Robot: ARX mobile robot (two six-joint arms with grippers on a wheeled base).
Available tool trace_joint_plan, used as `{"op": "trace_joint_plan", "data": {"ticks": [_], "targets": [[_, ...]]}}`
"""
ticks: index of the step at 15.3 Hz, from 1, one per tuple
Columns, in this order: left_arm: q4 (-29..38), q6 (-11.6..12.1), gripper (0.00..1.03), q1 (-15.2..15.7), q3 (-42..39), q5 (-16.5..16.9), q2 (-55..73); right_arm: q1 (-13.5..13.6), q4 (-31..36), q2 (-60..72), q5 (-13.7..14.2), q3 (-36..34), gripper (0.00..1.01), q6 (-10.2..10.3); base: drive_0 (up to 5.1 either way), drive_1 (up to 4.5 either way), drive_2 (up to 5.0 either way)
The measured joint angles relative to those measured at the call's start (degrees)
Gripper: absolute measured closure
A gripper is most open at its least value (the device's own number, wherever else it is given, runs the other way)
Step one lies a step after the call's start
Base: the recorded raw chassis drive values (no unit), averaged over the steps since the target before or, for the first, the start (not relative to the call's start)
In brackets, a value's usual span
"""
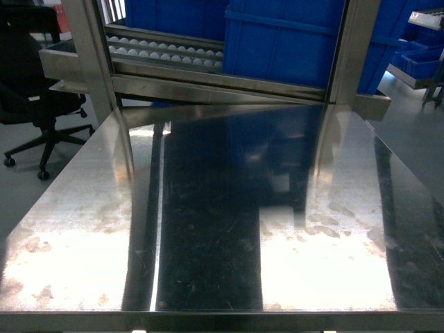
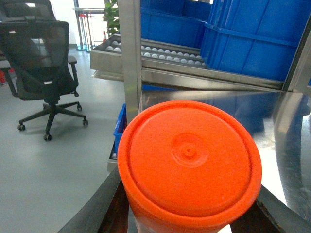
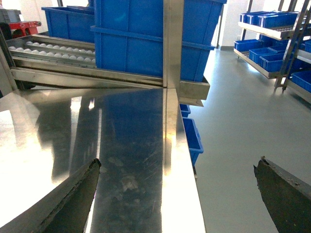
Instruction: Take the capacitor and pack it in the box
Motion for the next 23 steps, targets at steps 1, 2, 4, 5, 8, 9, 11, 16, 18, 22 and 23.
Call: {"op": "trace_joint_plan", "data": {"ticks": [1, 2, 4, 5, 8, 9, 11, 16, 18, 22, 23], "targets": [[0.00, 0.00, 0.58, 0.00, 0.00, 0.00, 0.00, 0.00, 0.00, 0.00, 0.00, 0.00, 0.03, 0.00, 0.0, 0.00, 0.0], [0.00, 0.00, 0.58, 0.00, 0.00, 0.00, 0.00, 0.00, 0.00, 0.00, 0.00, 0.00, 0.03, 0.00, 0.0, 0.00, 0.0], [0.00, 0.00, 0.58, 0.00, 0.00, 0.00, 0.00, 0.00, 0.00, 0.00, 0.00, 0.00, 0.03, 0.00, 0.0, 0.00, 0.0], [0.00, 0.00, 0.58, 0.00, 0.00, 0.00, 0.00, 0.00, 0.00, 0.00, 0.00, 0.00, 0.03, 0.00, 0.0, 0.00, 0.0], [0.00, 0.00, 0.58, 0.00, 0.00, 0.00, 0.00, 0.00, 0.00, 0.00, 0.00, 0.00, 0.03, 0.00, 0.0, 0.00, 0.0], [0.00, 0.00, 0.58, 0.00, 0.00, 0.00, 0.00, 0.00, 0.00, 0.00, 0.00, 0.00, 0.03, 0.00, 0.0, 0.00, 0.0], [0.00, 0.00, 0.58, 0.00, 0.00, 0.00, 0.00, 0.00, 0.00, 0.00, 0.00, 0.00, 0.03, 0.00, 0.0, 0.00, 0.0], [0.00, 0.00, 0.58, 0.00, 0.00, 0.00, 0.00, 0.00, 0.00, 0.00, 0.00, 0.00, 0.03, 0.00, 0.0, 0.00, 0.0], [0.04, 0.00, 0.58, 0.00, 0.00, 0.00, 0.00, 0.00, 0.02, 0.00, 0.00, 0.00, 0.03, 0.00, 0.0, 0.00, 0.0], [0.24, 0.00, 0.58, 0.00, 0.00, 0.00, 0.00, 0.00, 0.13, 0.00, 0.04, 0.00, 0.03, 0.00, 0.0, 0.00, 0.0], [0.15, 0.00, 0.58, 0.00, 0.00, 0.02, 0.00, 0.00, 0.17, 0.00, 0.00, 0.00, 0.03, 0.00, 0.0, 0.00, 0.0]]}}
